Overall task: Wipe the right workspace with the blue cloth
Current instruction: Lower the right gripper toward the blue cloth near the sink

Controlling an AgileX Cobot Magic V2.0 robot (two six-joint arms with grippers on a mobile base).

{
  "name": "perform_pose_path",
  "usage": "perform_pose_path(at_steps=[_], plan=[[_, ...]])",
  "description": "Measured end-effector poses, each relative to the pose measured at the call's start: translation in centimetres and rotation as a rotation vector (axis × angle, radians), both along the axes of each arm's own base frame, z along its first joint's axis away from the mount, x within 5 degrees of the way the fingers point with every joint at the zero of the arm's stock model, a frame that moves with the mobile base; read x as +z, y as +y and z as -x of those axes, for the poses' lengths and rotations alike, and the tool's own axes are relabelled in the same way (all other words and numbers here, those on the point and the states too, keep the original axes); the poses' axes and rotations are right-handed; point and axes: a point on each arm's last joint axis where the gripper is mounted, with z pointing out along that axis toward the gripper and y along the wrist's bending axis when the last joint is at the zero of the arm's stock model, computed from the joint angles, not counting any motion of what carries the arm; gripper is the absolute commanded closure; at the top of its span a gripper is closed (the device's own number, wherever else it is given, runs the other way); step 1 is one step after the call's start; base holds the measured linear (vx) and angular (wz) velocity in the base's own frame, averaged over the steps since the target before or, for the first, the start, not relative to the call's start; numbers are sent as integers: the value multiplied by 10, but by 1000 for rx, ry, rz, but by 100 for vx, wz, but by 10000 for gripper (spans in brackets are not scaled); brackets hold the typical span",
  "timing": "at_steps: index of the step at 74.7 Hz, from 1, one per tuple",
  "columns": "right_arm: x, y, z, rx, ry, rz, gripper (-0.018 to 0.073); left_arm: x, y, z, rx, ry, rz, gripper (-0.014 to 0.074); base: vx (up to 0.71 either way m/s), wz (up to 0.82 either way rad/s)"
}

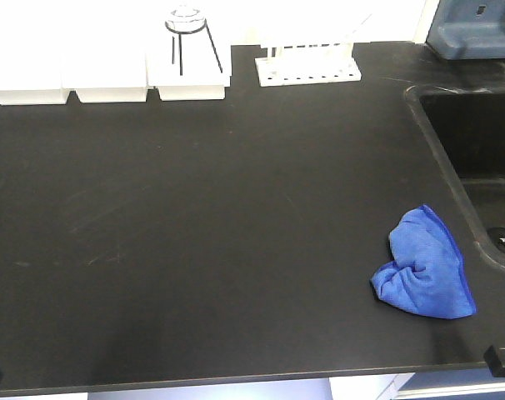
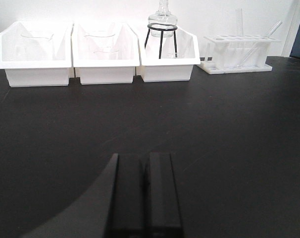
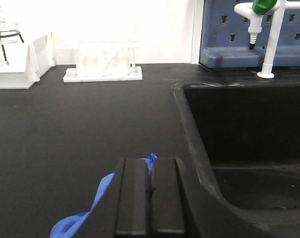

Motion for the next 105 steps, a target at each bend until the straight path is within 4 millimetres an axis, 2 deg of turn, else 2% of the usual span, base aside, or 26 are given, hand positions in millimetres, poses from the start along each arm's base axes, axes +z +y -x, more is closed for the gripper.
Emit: perform_pose_path(at_steps=[92,105], plan=[[0,0,0,0,-1,0,567,0,0,0,0,0,0,603,0,0],[9,0,-1,-8,-104,-46,567,0,0,0,0,0,0,603,0,0]])
